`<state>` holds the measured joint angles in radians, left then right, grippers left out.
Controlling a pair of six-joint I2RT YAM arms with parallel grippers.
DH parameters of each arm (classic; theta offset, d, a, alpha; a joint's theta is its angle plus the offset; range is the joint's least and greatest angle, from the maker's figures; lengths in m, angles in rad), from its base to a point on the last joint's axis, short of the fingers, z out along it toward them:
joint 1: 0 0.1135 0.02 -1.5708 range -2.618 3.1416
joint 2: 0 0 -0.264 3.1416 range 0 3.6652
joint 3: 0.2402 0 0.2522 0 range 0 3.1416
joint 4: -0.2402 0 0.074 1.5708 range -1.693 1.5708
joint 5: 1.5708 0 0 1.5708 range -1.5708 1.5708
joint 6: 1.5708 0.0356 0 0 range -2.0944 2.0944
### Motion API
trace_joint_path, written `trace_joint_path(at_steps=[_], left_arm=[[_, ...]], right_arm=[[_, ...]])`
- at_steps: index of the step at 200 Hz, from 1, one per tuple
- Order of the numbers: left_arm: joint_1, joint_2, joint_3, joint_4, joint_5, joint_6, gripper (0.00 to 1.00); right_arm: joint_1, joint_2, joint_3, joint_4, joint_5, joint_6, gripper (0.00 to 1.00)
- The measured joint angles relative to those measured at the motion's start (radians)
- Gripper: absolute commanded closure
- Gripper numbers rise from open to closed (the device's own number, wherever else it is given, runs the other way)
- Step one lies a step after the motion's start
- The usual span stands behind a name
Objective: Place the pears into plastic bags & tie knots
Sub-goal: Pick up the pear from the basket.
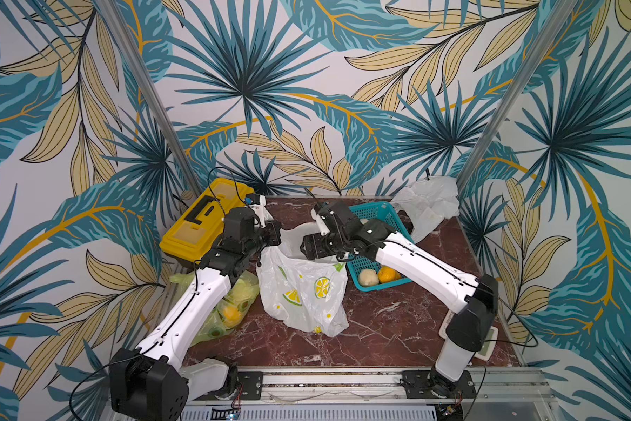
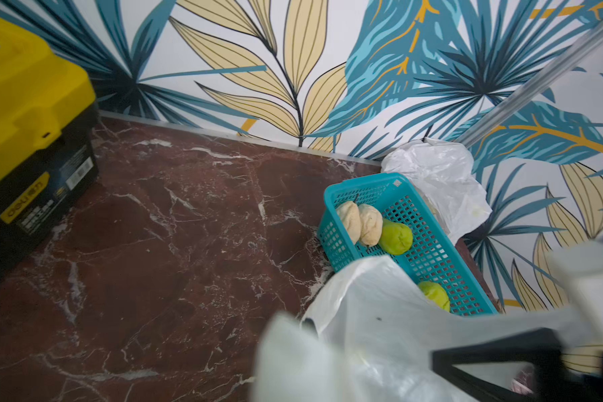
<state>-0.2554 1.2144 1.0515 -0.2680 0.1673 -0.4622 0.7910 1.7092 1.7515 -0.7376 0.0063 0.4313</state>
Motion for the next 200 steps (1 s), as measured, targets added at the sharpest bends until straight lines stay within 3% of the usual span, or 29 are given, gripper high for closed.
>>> trace_joint_path(at_steps=[17, 37, 62, 91, 163, 185, 200], left_arm=[[0.014, 0.003, -0.015, 0.001, -0.025, -0.019, 1.0], [0.018, 0.003, -0.019, 0.002, -0.036, -0.039, 1.0], [0.012, -0.003, -0.019, 0.002, -0.039, -0.062, 0.99], [-0.001, -0.011, -0.019, 0.003, -0.04, -0.08, 0.99], [-0.039, -0.04, -0.021, 0.006, -0.022, -0.097, 0.99], [-0.043, -0.04, -0.039, 0.01, -0.018, -0.104, 0.99], [-0.047, -0.04, -0.05, 0.009, -0.014, -0.107, 0.99]], right_arm=[[-0.056, -0.139, -0.052, 0.014, 0.013, 0.007, 0.22], [-0.211, -0.28, -0.166, 0.039, 0.059, 0.032, 0.23], [-0.411, -0.292, -0.294, 0.048, 0.113, 0.048, 0.23], [-0.535, -0.134, -0.34, 0.058, 0.142, 0.05, 0.2], [-0.567, 0.353, -0.078, 0.09, 0.262, 0.031, 0.19], [-0.578, 0.442, -0.009, 0.117, 0.262, 0.032, 0.25], [-0.579, 0.481, 0.012, 0.14, 0.265, 0.026, 0.37]])
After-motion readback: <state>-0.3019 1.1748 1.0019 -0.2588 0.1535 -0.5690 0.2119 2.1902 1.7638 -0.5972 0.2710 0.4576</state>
